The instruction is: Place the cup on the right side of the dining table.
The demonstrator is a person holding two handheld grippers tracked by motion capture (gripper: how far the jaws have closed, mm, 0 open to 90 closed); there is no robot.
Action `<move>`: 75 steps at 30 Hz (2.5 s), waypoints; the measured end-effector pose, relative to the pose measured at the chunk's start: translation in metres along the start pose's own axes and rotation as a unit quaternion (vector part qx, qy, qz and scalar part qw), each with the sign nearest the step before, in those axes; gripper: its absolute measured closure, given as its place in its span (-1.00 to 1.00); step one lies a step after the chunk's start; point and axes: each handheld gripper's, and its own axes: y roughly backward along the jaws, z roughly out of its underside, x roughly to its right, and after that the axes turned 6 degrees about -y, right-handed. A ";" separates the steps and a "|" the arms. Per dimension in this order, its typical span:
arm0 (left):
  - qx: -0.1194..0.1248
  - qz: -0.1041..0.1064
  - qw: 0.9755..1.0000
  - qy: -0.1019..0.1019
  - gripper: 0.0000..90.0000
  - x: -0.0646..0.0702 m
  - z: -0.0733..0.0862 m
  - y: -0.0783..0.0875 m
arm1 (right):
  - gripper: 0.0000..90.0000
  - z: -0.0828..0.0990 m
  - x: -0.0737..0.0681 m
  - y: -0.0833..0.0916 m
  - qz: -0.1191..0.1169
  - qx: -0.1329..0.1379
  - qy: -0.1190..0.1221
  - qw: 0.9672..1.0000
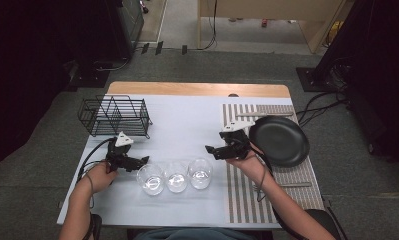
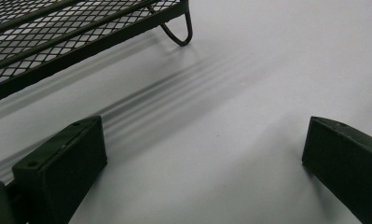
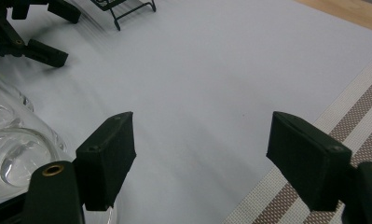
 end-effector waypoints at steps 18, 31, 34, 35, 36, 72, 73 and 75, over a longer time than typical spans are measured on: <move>0.000 0.000 1.000 0.000 -1.00 0.000 0.000 0.000 | -0.49 -0.003 -0.006 0.008 -0.011 0.013 0.016 1.000; 0.000 0.000 1.000 0.000 -1.00 0.000 0.000 0.000 | -0.53 -0.004 -0.012 0.010 -0.019 0.014 0.027 0.999; 0.000 0.000 1.000 0.000 -1.00 0.000 0.000 0.000 | -0.56 -0.004 -0.013 0.009 -0.024 0.012 0.029 0.999; 0.000 0.000 1.000 0.000 -1.00 0.000 0.000 0.000 | -0.57 -0.003 -0.013 0.009 -0.026 0.013 0.028 0.999; 0.000 0.000 1.000 0.000 -1.00 0.000 0.000 0.000 | -0.58 -0.003 -0.014 0.009 -0.026 0.013 0.029 0.999; 0.000 0.000 1.000 0.000 -1.00 0.000 0.000 0.000 | -0.61 -0.003 -0.031 0.011 -0.069 0.013 0.049 0.996; 0.000 0.000 1.000 0.000 -1.00 0.000 0.000 0.000 | -0.61 -0.004 -0.031 0.011 -0.071 0.015 0.051 0.996; 0.000 0.000 1.000 0.000 -1.00 0.000 0.000 0.000 | -0.61 -0.003 -0.033 0.010 -0.075 0.014 0.053 0.996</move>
